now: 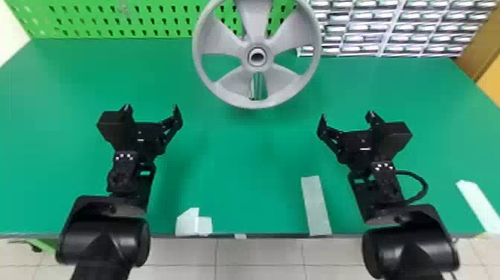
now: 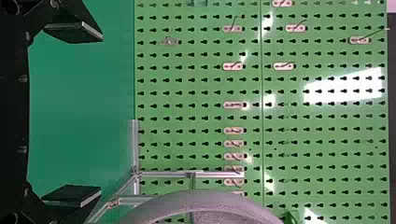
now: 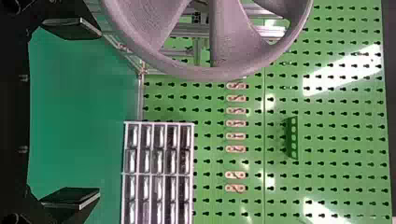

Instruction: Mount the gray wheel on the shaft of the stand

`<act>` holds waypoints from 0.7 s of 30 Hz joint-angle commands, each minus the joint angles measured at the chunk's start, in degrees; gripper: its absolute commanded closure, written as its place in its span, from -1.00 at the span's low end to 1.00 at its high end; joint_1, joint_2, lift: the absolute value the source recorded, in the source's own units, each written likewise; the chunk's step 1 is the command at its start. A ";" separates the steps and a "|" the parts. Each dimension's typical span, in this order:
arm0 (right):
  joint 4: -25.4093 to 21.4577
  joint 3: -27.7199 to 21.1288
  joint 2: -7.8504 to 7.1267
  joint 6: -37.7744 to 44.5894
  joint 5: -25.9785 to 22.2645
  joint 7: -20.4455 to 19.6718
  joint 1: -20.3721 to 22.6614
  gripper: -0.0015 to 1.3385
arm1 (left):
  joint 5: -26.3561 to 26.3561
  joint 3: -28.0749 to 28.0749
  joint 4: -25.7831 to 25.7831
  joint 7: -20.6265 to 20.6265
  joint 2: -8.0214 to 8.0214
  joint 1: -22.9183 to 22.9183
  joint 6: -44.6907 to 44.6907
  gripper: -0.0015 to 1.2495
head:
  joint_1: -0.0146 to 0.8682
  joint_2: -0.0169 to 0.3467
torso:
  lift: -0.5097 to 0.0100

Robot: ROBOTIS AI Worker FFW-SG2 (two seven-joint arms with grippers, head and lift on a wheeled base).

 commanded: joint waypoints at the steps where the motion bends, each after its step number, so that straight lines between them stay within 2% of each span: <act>1: 0.02 0.02 0.09 0.01 -0.06 0.06 -0.10 -0.83 | -0.07 -0.08 0.09 0.00 0.00 -0.06 0.00 -0.79 | 0.99 -0.62 | 0.57; 21: 0.02 0.64 0.26 0.01 -0.24 -0.03 -0.54 -0.83 | 0.72 -0.87 0.35 0.00 0.00 -0.23 0.00 -0.79 | 0.99 -0.62 | 0.57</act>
